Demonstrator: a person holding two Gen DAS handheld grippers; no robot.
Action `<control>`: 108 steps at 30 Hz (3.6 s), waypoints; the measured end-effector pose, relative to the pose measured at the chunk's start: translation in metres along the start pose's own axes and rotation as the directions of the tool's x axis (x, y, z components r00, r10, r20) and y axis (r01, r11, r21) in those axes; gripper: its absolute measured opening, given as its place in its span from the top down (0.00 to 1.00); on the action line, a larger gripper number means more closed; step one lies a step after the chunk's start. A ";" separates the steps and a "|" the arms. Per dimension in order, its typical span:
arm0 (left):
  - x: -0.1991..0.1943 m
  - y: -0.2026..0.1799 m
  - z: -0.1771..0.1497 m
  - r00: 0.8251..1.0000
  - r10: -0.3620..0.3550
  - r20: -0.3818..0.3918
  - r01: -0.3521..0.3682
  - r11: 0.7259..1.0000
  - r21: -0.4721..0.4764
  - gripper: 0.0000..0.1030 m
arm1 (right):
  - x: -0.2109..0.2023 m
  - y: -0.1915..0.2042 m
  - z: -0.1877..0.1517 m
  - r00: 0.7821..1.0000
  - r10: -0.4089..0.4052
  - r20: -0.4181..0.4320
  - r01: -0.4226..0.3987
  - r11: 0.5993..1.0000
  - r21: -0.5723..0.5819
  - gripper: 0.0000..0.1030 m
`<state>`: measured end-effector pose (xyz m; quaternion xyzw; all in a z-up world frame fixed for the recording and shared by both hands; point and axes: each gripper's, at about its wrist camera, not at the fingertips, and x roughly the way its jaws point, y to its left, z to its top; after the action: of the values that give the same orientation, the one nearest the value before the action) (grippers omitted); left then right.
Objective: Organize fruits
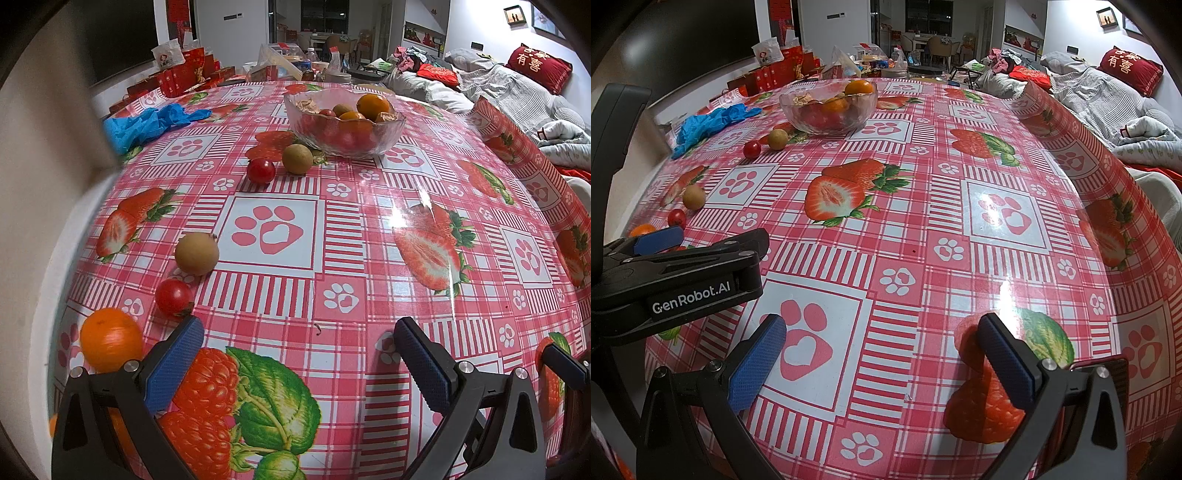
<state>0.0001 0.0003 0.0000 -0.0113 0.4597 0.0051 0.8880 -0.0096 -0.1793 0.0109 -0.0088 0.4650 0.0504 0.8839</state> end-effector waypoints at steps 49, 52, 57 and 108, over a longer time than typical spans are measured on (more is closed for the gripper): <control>0.000 0.000 0.000 1.000 0.000 0.000 0.000 1.000 0.000 0.00 | 0.000 0.000 0.000 1.000 -0.001 0.001 0.001 1.000 -0.003 0.00; 0.000 0.000 0.000 1.000 0.000 0.000 0.000 1.000 0.000 0.00 | 0.000 0.000 0.000 1.000 -0.002 0.001 0.002 1.000 -0.004 0.00; 0.000 0.000 0.000 1.000 0.000 0.000 0.000 1.000 0.000 0.00 | 0.000 0.000 0.000 1.000 -0.002 0.001 0.002 1.000 -0.004 0.00; -0.075 0.041 -0.106 0.996 0.031 -0.081 -0.035 0.998 -0.045 0.00 | 0.000 0.000 0.000 1.000 -0.003 0.002 0.003 1.000 -0.008 0.00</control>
<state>-0.1304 0.0387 -0.0010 -0.0244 0.4951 0.0297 0.8680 -0.0096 -0.1794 0.0107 -0.0129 0.4638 0.0508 0.8844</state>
